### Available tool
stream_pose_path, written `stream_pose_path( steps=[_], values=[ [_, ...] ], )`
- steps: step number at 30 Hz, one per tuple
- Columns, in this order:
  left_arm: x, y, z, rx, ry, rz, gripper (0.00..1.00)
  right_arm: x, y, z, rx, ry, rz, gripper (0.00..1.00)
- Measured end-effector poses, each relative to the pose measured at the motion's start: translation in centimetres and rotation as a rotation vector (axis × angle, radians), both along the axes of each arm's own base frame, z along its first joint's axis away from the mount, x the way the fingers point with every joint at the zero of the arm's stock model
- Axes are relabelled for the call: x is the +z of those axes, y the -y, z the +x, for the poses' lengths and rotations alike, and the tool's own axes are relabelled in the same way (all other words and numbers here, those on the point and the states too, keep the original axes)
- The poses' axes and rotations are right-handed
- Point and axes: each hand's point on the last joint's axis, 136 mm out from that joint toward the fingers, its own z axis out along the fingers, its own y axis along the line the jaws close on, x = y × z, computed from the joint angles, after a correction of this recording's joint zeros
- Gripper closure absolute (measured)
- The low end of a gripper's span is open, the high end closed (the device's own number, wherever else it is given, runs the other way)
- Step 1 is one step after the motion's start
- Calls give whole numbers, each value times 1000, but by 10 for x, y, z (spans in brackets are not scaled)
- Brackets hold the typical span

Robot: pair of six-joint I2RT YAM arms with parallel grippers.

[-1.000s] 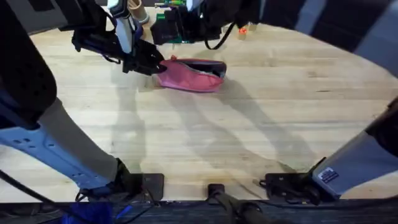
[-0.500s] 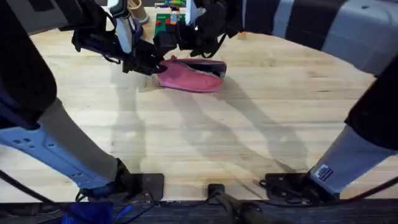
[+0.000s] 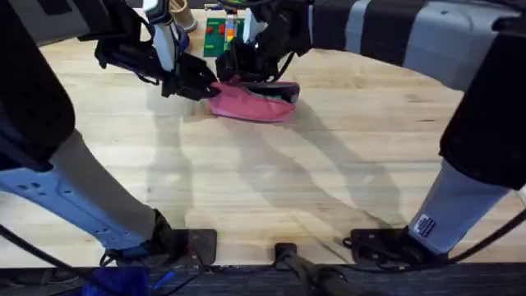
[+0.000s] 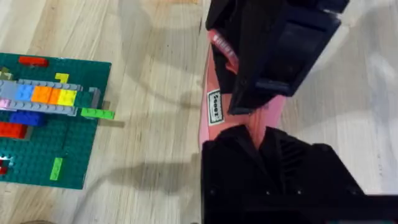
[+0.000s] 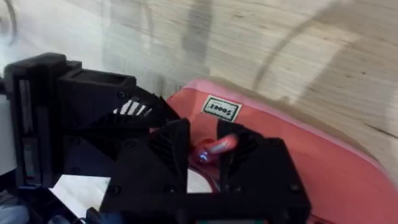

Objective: Unzip the bag, pick up the pens from the table one at a time and place them inside, then zip the bag closed.

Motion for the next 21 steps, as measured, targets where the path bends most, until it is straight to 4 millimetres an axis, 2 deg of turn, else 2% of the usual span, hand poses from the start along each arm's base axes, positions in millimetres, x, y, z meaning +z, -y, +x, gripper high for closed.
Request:
stream_pose_path(
  steps=[5,8,21],
  values=[
    [0,0,0,0,0,0,958,1,-1,-1,3,-4,8,787],
    [0,0,0,0,0,0,958,1,-2,-1,3,-9,13,950],
    [1,1,0,0,2,-9,958,6,6,-1,-3,-33,26,969]
  ],
)
